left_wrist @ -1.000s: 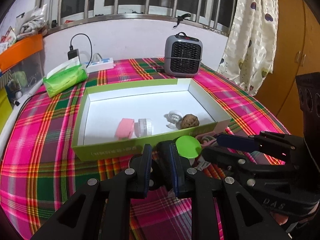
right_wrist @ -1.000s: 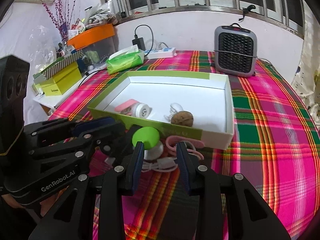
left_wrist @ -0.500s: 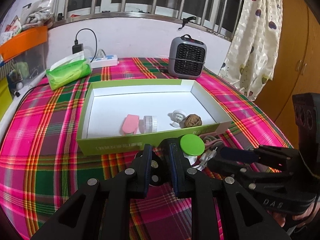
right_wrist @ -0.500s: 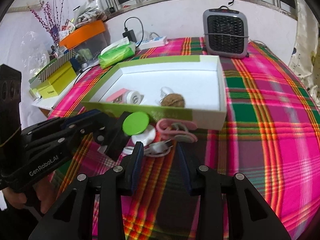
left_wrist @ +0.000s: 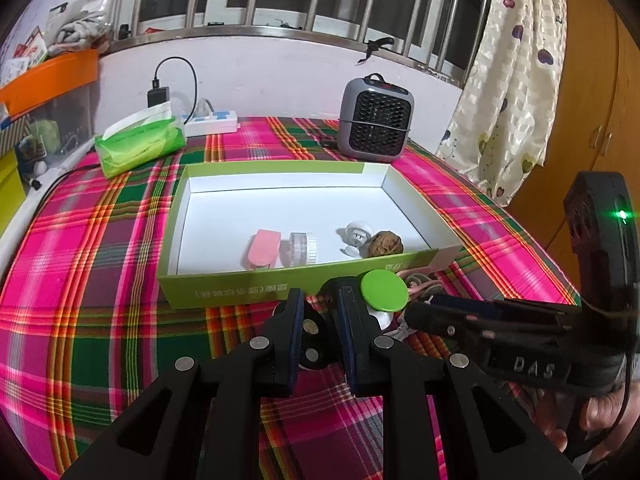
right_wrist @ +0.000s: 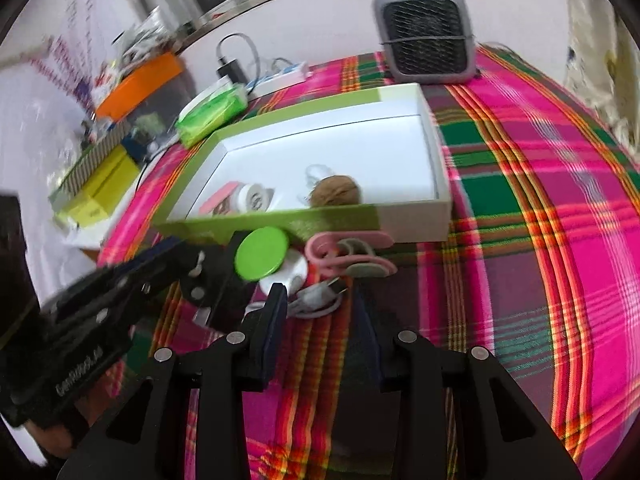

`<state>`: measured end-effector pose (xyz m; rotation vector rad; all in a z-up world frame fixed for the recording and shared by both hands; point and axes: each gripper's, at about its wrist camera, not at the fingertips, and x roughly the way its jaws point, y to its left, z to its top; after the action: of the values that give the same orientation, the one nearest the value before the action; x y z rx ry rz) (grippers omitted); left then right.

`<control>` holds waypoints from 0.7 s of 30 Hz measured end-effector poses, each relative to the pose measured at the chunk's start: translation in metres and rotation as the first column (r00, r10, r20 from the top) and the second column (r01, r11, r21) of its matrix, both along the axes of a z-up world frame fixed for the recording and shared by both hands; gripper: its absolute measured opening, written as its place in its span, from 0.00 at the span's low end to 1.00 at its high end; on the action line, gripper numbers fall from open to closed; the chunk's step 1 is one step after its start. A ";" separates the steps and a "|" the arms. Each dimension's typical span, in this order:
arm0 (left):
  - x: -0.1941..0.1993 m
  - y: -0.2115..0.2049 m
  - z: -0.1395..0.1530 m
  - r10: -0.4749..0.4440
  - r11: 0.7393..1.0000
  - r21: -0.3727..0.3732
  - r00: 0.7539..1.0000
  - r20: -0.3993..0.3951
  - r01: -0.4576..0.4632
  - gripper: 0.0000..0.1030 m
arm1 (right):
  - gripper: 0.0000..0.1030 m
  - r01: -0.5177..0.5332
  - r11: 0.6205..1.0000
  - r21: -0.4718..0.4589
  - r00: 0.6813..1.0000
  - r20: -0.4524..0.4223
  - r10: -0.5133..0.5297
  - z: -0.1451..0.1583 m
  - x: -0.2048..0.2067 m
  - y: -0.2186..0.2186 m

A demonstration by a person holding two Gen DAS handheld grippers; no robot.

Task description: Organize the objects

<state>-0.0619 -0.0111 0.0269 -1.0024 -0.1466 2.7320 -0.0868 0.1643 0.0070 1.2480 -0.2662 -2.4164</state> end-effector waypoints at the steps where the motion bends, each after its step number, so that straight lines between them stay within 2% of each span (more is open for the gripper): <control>1: 0.000 0.000 0.000 -0.002 1.000 0.000 1.000 0.000 0.002 0.15 | 0.35 0.001 1.000 0.000 1.000 0.002 -0.001 0.001 -0.001 -0.001; 6: 0.000 0.001 -0.001 -0.011 1.000 0.000 1.000 0.005 0.011 0.15 | 0.35 -0.014 0.999 0.051 1.000 -0.024 0.016 0.002 0.000 -0.008; 9: 0.000 0.004 -0.001 -0.026 1.000 -0.003 1.000 0.006 0.026 0.16 | 0.26 -0.022 0.997 0.075 0.999 -0.033 0.025 0.002 0.001 -0.008; 14: 0.001 0.008 -0.003 -0.055 0.999 -0.004 0.998 0.011 0.055 0.16 | 0.22 -0.033 0.996 0.087 0.998 -0.043 0.037 0.003 0.002 -0.003; 21: 0.003 0.015 -0.004 -0.092 0.996 -0.008 0.996 0.019 0.092 0.23 | 0.22 -0.031 0.995 0.098 0.999 -0.040 0.035 0.004 0.005 0.012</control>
<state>-0.0590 0.0036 0.0233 -1.0119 -0.0891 2.6430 -0.0813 0.1762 0.0106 1.2310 -0.1159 -2.4503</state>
